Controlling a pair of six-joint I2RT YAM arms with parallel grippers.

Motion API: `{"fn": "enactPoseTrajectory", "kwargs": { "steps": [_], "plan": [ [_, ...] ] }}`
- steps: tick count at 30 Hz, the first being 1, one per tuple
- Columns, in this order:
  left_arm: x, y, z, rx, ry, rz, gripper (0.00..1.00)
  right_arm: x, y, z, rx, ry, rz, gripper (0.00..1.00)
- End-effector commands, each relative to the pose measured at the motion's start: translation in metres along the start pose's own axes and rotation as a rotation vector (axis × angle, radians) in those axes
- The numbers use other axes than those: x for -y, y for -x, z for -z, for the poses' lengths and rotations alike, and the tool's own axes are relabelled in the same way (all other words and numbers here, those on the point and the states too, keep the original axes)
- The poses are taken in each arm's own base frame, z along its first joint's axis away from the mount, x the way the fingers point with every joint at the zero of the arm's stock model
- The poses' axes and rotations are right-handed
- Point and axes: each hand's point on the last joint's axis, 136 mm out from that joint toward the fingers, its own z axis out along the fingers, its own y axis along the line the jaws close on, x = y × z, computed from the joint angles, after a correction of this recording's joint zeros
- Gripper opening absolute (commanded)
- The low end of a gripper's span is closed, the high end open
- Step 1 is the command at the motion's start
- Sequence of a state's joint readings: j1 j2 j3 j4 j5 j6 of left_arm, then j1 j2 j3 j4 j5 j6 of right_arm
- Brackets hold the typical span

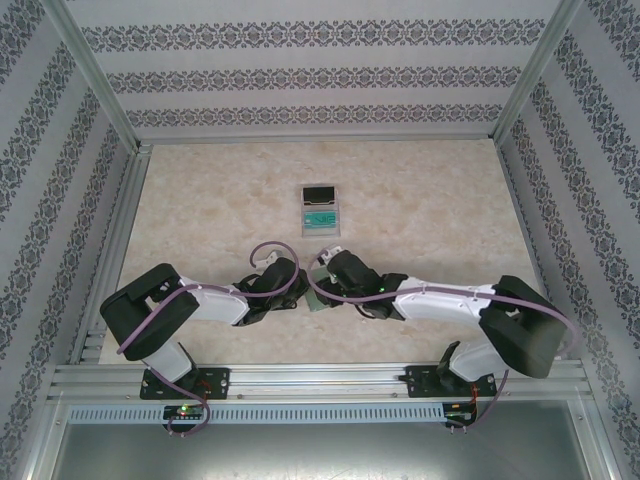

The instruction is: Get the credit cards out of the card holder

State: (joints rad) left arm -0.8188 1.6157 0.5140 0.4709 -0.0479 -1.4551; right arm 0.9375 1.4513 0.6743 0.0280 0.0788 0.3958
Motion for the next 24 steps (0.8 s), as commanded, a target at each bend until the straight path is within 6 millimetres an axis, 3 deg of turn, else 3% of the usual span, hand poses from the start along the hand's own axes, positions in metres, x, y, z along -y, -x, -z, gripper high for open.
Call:
{"fn": "enactPoseTrajectory", "kwargs": {
  "steps": [1, 7, 15, 24],
  "plan": [
    [-0.107, -0.008, 0.010, -0.042, 0.380, -0.078, 0.00, 0.001, -0.004, -0.010, -0.043, -0.058, 0.068, 0.39],
    [-0.104, -0.009, 0.010, -0.049, 0.377, -0.082, 0.00, 0.012, -0.009, -0.025, -0.079, -0.138, 0.095, 0.40],
    [-0.097, -0.010, 0.008, -0.058, 0.354, -0.094, 0.00, 0.015, -0.015, -0.029, -0.098, -0.149, 0.099, 0.43],
    [-0.042, 0.010, 0.028, -0.008, 0.229, -0.187, 0.00, 0.007, 0.001, -0.010, -0.044, -0.110, 0.097, 0.44]
  ]
}}
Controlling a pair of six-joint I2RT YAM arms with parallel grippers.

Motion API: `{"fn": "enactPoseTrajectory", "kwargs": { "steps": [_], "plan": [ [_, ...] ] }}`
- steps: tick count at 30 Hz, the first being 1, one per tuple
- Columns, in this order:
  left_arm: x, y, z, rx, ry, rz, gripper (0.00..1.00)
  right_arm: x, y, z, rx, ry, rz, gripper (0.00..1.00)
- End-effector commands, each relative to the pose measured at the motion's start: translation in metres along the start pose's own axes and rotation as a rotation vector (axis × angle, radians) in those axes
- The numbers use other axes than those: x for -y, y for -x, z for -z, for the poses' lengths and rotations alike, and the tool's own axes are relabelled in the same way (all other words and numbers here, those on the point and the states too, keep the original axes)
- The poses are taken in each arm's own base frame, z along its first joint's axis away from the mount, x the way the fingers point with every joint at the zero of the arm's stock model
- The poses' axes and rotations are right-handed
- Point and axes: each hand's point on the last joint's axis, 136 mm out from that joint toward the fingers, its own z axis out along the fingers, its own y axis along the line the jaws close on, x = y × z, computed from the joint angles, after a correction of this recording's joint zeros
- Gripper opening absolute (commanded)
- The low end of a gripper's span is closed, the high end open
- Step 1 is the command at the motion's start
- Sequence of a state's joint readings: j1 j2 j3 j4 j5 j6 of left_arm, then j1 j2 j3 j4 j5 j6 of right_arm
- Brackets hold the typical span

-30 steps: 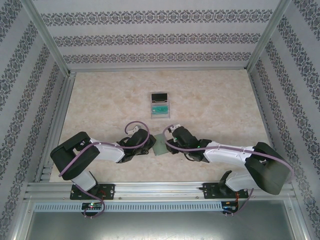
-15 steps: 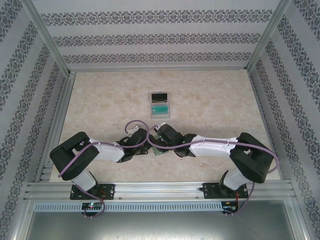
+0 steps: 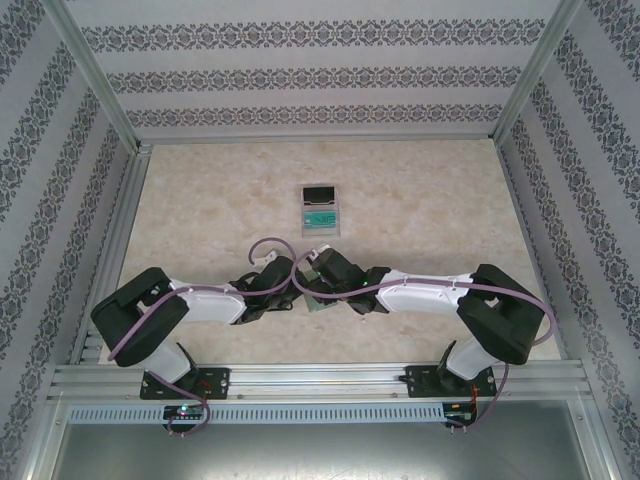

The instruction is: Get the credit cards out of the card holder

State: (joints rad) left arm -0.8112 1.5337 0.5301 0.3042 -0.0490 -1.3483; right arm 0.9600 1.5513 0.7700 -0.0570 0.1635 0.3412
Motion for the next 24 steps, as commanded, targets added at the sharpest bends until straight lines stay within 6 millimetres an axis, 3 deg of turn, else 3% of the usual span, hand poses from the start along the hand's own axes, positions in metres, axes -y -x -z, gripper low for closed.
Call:
{"fn": "enactPoseTrajectory", "kwargs": {
  "steps": [1, 5, 13, 24],
  "plan": [
    [-0.032, 0.007, 0.017, 0.003, 0.145, -0.087, 0.03, 0.002, 0.001, 0.005, 0.012, -0.011, 0.016, 0.44],
    [-0.022, 0.024, 0.040, 0.070, 0.123, -0.114, 0.13, 0.000, -0.001, 0.002, -0.003, -0.010, 0.021, 0.45],
    [-0.042, 0.051, 0.085, 0.211, 0.145, -0.116, 0.26, 0.000, -0.007, -0.013, -0.064, -0.048, 0.047, 0.49],
    [-0.048, 0.051, 0.092, 0.218, 0.137, -0.108, 0.27, 0.004, -0.004, -0.019, -0.081, -0.097, 0.056, 0.48]
  ]
}}
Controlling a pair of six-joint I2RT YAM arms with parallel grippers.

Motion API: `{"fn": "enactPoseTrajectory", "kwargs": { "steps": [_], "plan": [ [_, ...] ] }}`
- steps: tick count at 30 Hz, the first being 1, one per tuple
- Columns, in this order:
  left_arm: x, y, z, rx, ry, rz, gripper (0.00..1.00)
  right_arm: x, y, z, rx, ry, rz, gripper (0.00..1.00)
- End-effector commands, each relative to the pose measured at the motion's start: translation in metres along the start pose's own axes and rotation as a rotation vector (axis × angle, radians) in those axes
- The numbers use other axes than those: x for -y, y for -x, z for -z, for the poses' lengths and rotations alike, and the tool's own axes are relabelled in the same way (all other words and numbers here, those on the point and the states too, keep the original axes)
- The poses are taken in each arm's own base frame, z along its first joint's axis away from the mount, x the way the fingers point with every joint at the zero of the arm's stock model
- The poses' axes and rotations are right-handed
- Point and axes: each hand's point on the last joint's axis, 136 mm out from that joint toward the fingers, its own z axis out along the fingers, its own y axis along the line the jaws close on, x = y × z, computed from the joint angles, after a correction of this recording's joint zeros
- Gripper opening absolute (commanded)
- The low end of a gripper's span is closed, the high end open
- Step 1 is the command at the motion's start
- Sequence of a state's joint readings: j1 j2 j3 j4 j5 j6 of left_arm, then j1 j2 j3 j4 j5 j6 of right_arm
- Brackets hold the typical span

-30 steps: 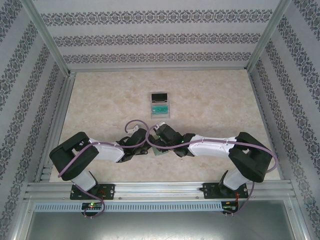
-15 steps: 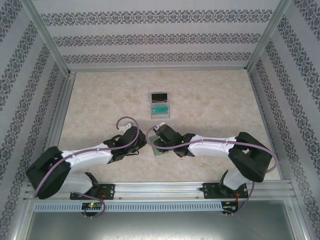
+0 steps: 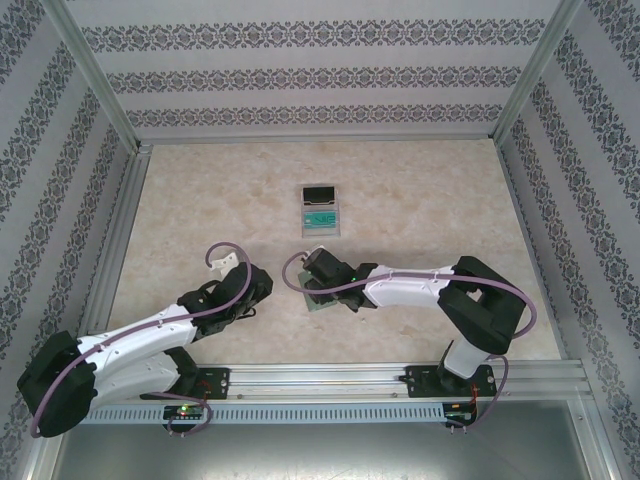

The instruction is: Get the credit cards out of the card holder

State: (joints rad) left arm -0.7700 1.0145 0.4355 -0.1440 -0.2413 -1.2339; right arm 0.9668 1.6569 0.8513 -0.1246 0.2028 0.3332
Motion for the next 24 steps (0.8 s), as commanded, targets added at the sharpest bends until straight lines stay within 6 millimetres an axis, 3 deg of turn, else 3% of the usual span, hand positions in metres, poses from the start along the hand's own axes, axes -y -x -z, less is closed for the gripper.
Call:
{"fn": "enactPoseTrajectory", "kwargs": {
  "steps": [1, 7, 9, 11, 16, 24],
  "plan": [
    [-0.013, 0.001, -0.001, 0.010, 0.045, -0.022, 0.27, 0.001, 0.000, -0.002, -0.014, -0.037, 0.022, 0.48],
    [-0.013, -0.001, -0.003, -0.001, 0.044, -0.025, 0.27, 0.002, -0.014, -0.009, -0.049, -0.031, 0.005, 0.46],
    [-0.012, -0.002, -0.003, -0.002, 0.040, -0.024, 0.27, 0.002, -0.018, -0.011, -0.060, -0.027, -0.001, 0.41],
    [-0.012, -0.002, -0.003, -0.006, 0.036, -0.026, 0.27, 0.003, -0.022, -0.012, -0.070, -0.022, -0.012, 0.29],
    [-0.008, -0.003, -0.004, -0.012, 0.023, -0.030, 0.27, 0.006, -0.025, -0.012, -0.075, -0.004, -0.043, 0.22],
    [0.009, -0.013, -0.011, -0.066, -0.046, -0.020, 0.27, 0.005, -0.023, -0.008, -0.065, 0.009, -0.049, 0.00]
  ]
}}
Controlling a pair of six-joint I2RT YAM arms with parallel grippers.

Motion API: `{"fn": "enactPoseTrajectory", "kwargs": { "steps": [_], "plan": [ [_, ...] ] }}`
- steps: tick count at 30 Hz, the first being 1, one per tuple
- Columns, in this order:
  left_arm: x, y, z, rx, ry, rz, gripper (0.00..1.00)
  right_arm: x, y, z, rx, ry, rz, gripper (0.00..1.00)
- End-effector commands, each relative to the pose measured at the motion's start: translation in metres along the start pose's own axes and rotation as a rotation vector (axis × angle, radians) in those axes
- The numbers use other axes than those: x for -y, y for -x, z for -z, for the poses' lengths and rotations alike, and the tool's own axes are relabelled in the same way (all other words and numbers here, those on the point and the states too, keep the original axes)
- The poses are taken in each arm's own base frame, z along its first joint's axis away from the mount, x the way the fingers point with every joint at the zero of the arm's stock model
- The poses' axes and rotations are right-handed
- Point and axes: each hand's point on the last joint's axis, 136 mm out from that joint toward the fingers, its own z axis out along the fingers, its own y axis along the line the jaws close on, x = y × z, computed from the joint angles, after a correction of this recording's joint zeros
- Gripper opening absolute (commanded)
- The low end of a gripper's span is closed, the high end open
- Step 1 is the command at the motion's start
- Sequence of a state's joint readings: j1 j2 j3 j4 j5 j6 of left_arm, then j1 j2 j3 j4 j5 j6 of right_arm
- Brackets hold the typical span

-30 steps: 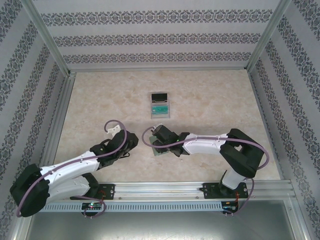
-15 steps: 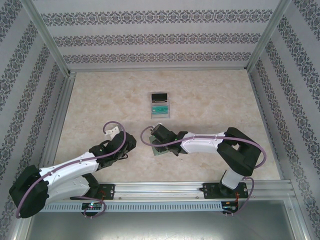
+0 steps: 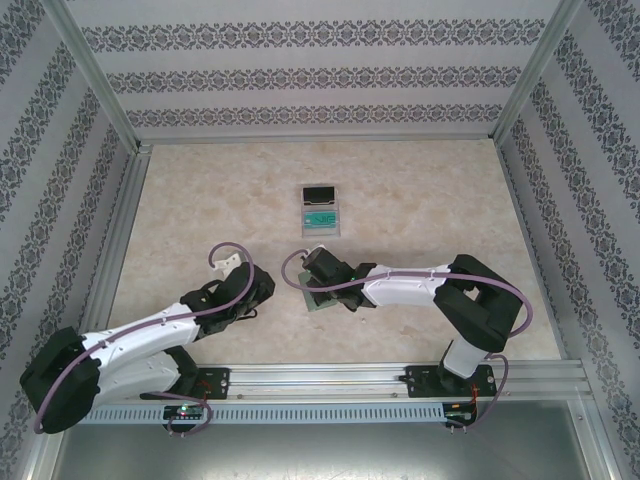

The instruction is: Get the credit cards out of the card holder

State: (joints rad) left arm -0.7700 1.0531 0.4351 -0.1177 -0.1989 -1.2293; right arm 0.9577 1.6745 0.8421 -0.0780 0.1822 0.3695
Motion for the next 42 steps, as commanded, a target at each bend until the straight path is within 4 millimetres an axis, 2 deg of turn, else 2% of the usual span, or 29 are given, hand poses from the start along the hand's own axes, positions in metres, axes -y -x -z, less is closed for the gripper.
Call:
{"fn": "enactPoseTrajectory", "kwargs": {
  "steps": [1, 4, 9, 19, 25, 27, 30, 36, 42],
  "plan": [
    [0.013, -0.006, -0.007, -0.036, -0.065, -0.009, 0.26, 0.008, -0.025, -0.001, -0.076, -0.012, -0.003, 0.00],
    [0.027, -0.015, -0.014, -0.073, -0.118, -0.003, 0.23, 0.006, -0.023, 0.001, -0.065, 0.003, -0.012, 0.00],
    [0.050, -0.029, -0.027, -0.130, -0.192, 0.013, 0.00, 0.001, -0.016, 0.009, -0.031, 0.037, -0.036, 0.00],
    [0.078, -0.050, -0.049, -0.197, -0.227, 0.010, 0.00, 0.000, -0.015, 0.008, -0.018, 0.060, -0.068, 0.00],
    [0.079, -0.063, -0.062, -0.223, -0.217, 0.026, 0.00, 0.000, -0.014, 0.008, -0.010, 0.067, -0.082, 0.00],
    [0.073, -0.066, -0.068, -0.222, -0.177, 0.031, 0.00, 0.000, -0.014, 0.007, -0.007, 0.074, -0.090, 0.00],
    [0.050, -0.071, -0.077, -0.222, -0.086, 0.062, 0.00, -0.001, -0.013, 0.008, 0.004, 0.093, -0.109, 0.00],
    [-0.020, -0.082, -0.084, -0.217, 0.214, 0.098, 0.00, 0.008, -0.014, 0.013, 0.026, 0.102, -0.153, 0.00],
    [-0.061, -0.091, -0.087, -0.212, 0.343, 0.097, 0.00, 0.027, -0.019, 0.022, 0.052, 0.125, -0.248, 0.00]
  ]
}}
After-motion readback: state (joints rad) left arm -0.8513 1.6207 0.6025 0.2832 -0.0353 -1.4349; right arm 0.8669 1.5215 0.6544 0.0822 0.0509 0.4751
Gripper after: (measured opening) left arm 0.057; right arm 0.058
